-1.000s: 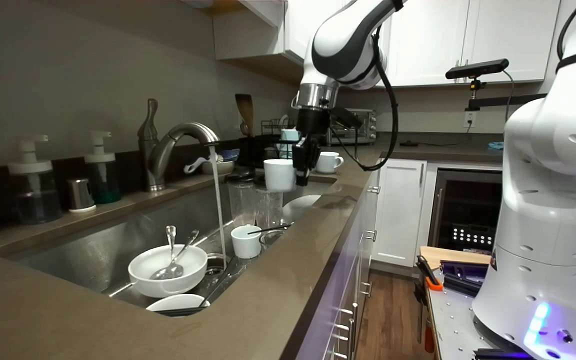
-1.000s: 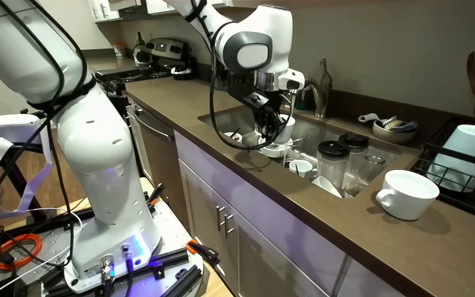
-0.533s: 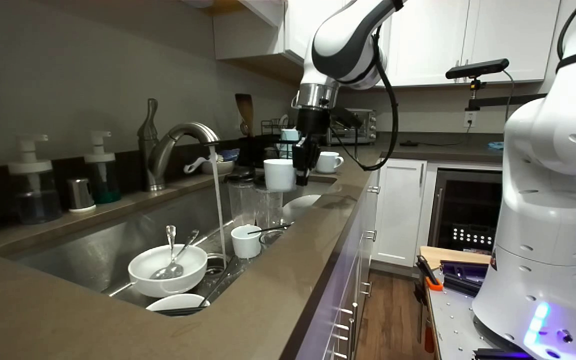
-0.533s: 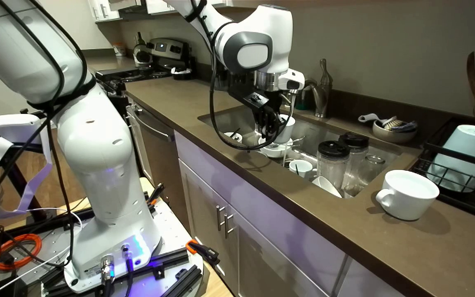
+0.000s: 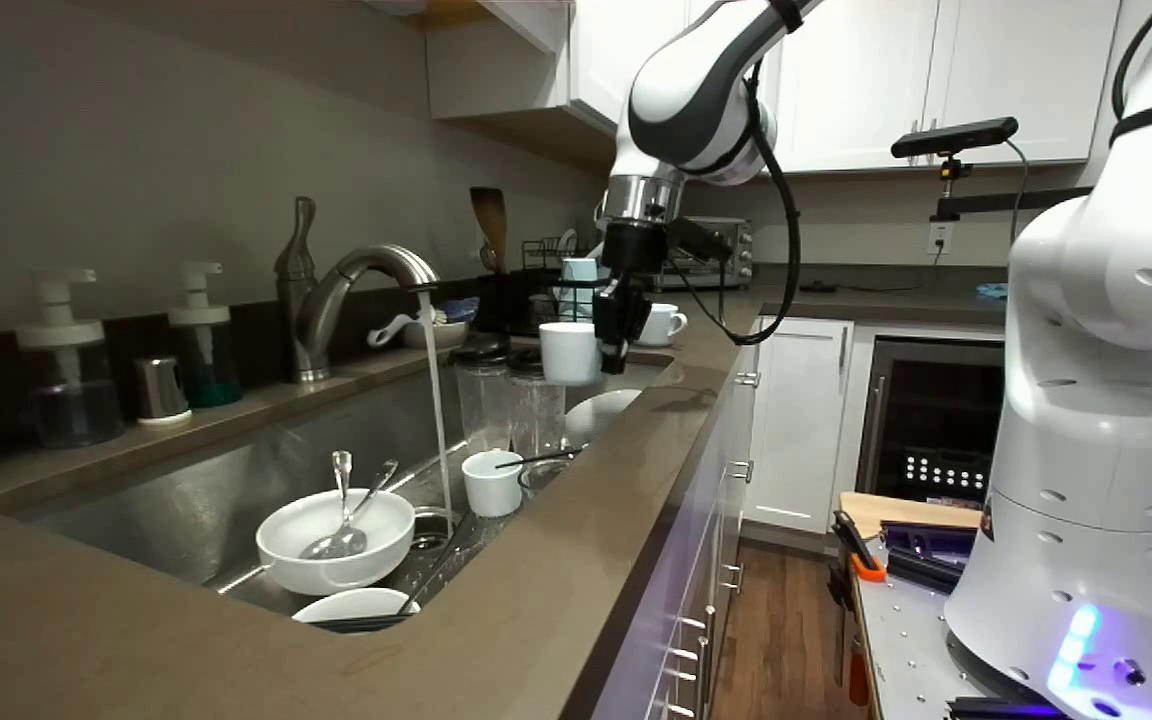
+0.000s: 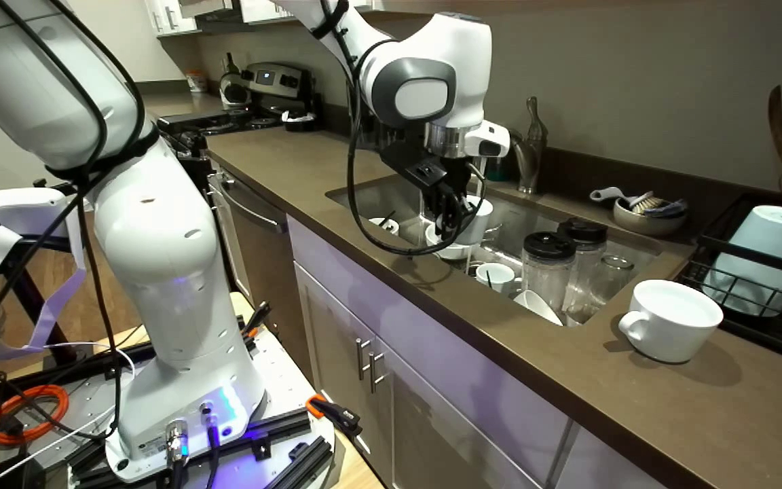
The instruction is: Move the mug from the left side of the sink, put some water in it, then put it on the right side of the sink
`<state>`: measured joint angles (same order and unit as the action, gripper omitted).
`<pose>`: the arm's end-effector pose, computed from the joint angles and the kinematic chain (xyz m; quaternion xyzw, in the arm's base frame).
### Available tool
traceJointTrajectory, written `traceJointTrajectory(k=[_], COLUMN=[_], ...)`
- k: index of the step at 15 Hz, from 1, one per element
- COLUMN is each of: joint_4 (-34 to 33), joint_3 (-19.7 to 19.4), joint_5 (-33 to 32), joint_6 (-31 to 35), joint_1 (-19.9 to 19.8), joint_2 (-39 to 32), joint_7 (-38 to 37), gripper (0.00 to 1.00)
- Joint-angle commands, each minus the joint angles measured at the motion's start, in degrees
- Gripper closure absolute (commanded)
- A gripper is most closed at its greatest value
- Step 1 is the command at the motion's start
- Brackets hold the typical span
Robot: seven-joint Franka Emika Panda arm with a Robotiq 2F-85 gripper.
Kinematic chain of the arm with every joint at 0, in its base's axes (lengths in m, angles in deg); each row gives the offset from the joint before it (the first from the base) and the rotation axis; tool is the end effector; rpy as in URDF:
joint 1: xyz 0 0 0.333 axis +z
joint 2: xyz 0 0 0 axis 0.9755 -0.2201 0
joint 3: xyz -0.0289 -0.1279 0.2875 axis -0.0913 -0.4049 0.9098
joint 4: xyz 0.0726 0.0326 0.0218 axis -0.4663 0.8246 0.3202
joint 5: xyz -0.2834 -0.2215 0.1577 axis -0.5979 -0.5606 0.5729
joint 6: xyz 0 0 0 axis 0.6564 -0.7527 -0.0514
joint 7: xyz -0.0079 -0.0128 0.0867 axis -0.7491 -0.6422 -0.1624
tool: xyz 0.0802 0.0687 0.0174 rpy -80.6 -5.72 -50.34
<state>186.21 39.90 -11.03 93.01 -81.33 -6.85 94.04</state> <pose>0.4086 -0.1034 0.3638 -0.9938 0.0640 -0.0608 0.0673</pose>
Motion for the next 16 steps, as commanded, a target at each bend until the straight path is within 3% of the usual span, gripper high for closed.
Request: traceJointTrajectory(k=[1, 16], joint_4=[-0.05, -4.82], joint_3=[-0.87, -4.09], joint_5=[0.02, -1.06], joint_6=[0.38, -1.13], joint_1=[-1.72, -6.22], joint_2=[1.32, -0.32], joint_7=[-0.88, -2.11], gripper=[0.95, 0.95])
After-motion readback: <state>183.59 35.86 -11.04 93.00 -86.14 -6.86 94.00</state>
